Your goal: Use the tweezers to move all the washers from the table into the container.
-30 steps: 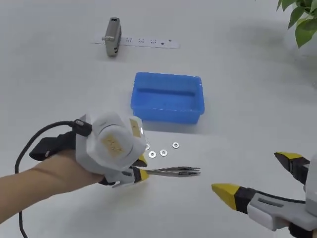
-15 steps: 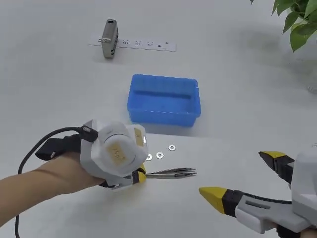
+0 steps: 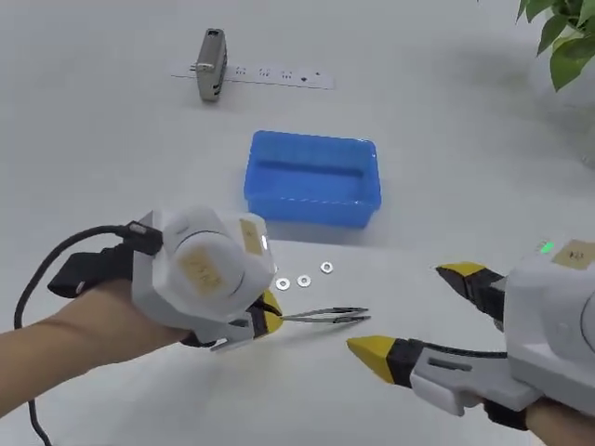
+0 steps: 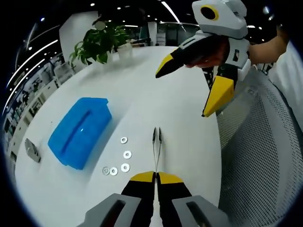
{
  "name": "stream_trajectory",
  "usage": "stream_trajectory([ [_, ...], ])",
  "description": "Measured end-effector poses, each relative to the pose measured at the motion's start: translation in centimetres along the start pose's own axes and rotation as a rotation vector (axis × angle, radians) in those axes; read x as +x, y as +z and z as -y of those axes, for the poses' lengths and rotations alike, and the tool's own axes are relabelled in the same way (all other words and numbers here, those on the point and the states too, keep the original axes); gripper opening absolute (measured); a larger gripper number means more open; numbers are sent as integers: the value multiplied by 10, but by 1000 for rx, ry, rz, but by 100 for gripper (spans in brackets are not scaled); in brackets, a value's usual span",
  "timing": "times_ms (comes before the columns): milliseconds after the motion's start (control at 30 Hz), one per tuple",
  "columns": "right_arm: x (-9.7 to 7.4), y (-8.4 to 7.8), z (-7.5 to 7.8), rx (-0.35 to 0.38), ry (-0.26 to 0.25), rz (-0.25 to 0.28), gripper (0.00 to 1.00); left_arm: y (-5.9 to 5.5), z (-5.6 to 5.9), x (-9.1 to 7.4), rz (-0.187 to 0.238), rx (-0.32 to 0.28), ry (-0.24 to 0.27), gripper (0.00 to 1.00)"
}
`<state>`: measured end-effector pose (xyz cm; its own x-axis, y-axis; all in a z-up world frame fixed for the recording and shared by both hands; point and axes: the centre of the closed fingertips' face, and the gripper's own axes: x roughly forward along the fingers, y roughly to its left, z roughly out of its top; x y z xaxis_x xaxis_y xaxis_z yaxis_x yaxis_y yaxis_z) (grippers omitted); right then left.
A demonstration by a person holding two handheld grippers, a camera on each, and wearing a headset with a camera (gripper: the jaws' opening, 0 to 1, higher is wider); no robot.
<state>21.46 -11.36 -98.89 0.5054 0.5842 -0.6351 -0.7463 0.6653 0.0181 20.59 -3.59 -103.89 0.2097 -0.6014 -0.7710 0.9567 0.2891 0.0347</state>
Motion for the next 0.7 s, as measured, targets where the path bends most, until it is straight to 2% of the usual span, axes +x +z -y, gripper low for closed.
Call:
stream_trajectory([
  [133, 7, 1, -10, -17, 55, -13, 64, 9, 2, -10, 9, 20, 16, 0],
  [300, 17, 2, -30, -74, 138, -23, 52, 26, 7, -24, 48, 21, 14, 0],
  [367, 20, 4, -37, -59, 167, -23, 47, 31, 9, -28, 57, 24, 10, 0],
  [433, 23, 6, -49, -60, 229, -20, 42, 35, 11, -30, 62, 22, 4, 0],
  [533, 29, 5, -54, -196, 253, -50, 35, 40, 15, -34, 65, 50, -8, 0],
  [700, 37, 5, -62, -322, 300, -71, 23, 50, 18, -41, 71, 95, -11, 0],
])
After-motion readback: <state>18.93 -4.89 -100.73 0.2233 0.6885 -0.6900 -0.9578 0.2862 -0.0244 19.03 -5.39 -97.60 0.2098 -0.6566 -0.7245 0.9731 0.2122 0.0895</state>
